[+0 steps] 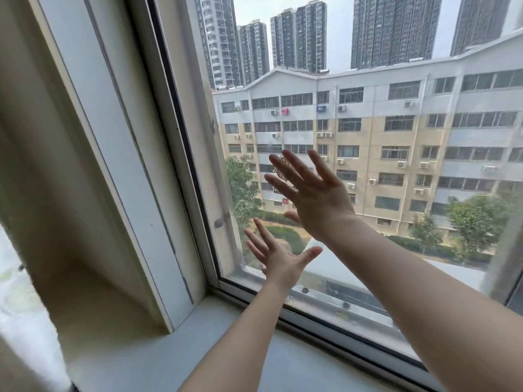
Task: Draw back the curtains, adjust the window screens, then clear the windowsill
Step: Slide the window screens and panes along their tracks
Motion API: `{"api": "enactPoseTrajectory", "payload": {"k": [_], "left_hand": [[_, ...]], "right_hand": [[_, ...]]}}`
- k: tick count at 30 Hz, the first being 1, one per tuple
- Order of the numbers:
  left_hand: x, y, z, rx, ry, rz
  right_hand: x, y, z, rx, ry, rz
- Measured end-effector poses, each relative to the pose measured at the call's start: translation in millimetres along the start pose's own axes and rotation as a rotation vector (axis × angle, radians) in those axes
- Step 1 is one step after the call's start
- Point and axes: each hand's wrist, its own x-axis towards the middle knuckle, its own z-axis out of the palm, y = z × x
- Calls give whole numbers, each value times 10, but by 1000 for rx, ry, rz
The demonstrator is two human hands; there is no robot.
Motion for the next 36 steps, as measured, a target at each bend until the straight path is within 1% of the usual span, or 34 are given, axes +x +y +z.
{"api": "enactPoseTrajectory", "payload": {"k": [3, 8, 23, 36], "left_hand": [[-11, 7, 7, 9, -5, 11], [-40, 35, 13, 38, 28, 10], [-78, 37, 113, 82, 60, 30], [-310, 166, 472, 71, 69, 14]], "right_hand": [[3, -6, -22, -2, -19, -5], [4, 3, -9, 11, 4, -3], [-46, 51, 14, -27, 14, -16], [-402, 357, -19, -15, 12, -35]]}}
